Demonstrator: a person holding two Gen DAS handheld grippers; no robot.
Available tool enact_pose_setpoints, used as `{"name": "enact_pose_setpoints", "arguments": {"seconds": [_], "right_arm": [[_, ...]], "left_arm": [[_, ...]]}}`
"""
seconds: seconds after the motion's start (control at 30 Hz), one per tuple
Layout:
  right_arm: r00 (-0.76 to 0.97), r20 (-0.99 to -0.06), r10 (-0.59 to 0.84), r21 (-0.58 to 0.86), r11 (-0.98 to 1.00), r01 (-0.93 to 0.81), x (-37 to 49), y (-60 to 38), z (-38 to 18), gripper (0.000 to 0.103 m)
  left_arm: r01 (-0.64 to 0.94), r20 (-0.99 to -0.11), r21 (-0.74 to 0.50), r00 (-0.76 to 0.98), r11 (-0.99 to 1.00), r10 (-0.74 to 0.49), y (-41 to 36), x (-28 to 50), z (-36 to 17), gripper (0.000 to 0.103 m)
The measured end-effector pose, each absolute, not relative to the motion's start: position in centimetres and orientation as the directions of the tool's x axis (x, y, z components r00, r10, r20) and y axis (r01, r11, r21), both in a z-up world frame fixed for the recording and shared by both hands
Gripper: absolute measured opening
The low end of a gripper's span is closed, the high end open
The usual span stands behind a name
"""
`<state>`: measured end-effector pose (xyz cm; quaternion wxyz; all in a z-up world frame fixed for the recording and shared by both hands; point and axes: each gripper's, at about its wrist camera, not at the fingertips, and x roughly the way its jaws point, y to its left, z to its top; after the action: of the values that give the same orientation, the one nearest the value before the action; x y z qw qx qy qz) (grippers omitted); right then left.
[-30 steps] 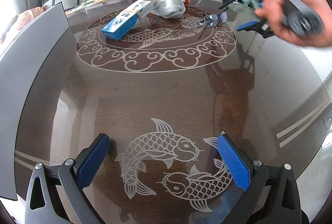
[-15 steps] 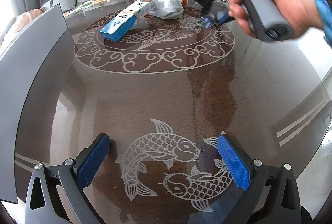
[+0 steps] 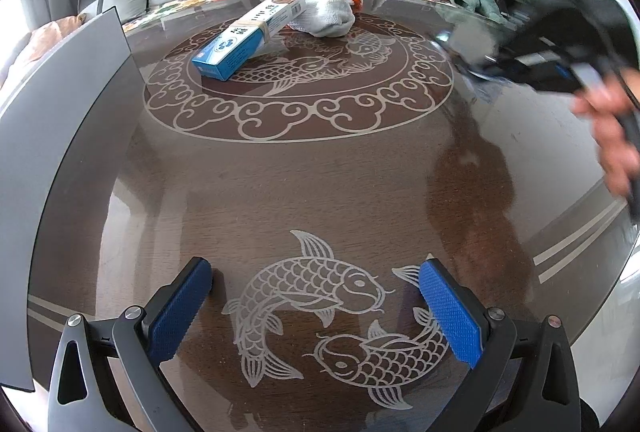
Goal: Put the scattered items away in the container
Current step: 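Lower the right tool onto the eyeglasses and close on the temple, then grasp the blue-and-white ointment box with the left tool while the right tool holds the eyeglasses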
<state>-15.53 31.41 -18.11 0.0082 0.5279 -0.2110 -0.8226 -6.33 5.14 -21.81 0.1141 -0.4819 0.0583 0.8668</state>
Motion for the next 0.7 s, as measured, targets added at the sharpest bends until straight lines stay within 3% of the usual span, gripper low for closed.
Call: {"name": "enact_pose_setpoints", "arguments": {"seconds": [0.27,0.47,0.7], "right_arm": [[-0.562,-0.806,-0.185,0.321,-0.935,-0.151,-8.5,31.3,-17.3,0.003],[-0.597,-0.773,-0.214,0.365,-0.92,-0.144,-6.9,30.2,-17.1,0.003],[-0.619,-0.741,-0.26,0.412,-0.904,-0.114,-5.9,28.8,-16.6,0.003]], "left_arm": [[-0.209,-0.842,-0.113,-0.498,-0.971,0.205,2.3,-8.7,-19.4,0.103],[-0.299,-0.825,-0.201,-0.462,-0.933,0.326,-0.2,-18.5,-15.7,0.103],[-0.45,-0.86,0.05,-0.473,-0.892,0.191,2.3,-27.7,-16.2,0.103]]}}
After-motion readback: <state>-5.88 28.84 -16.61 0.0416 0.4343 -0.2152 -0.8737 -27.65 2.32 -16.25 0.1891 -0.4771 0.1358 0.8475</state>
